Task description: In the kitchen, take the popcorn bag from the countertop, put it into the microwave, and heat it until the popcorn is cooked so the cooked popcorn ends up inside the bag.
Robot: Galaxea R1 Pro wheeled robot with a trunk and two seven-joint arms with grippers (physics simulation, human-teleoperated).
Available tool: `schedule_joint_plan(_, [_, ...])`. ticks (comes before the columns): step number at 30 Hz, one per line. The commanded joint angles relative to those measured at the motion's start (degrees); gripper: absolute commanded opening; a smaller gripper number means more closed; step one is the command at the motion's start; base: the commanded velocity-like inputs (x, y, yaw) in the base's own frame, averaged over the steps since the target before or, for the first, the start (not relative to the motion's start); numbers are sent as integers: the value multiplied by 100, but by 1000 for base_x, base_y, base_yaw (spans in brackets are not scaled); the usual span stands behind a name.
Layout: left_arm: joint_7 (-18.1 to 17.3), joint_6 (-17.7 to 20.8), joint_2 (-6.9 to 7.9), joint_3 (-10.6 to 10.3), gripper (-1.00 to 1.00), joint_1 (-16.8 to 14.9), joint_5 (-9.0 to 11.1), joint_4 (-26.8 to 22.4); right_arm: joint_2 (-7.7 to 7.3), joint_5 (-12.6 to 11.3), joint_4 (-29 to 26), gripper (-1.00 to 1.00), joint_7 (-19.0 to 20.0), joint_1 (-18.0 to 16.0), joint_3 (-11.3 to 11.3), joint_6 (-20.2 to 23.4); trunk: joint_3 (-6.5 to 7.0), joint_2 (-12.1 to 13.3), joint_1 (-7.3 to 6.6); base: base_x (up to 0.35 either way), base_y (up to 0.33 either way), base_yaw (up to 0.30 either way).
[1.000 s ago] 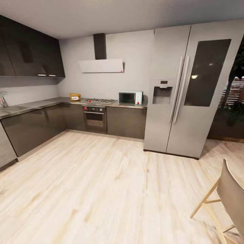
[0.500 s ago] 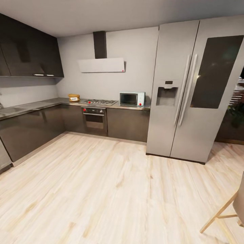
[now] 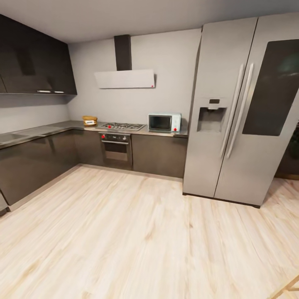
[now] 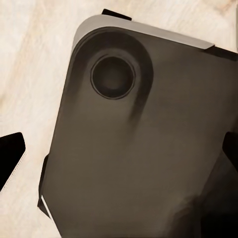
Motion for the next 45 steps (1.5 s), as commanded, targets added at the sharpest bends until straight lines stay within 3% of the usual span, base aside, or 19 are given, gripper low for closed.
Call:
schedule_joint_plan(1, [5, 4, -1, -1, 100, 1, 29, -7, 5, -59, 2, 100, -21, -1, 49, -23, -4, -2, 4, 323, 88, 0])
schedule_joint_plan(45, [5, -7, 2, 3, 100, -1, 14, 2, 11, 4, 0, 100, -42, -1, 67, -40, -4, -2, 4, 323, 87, 0])
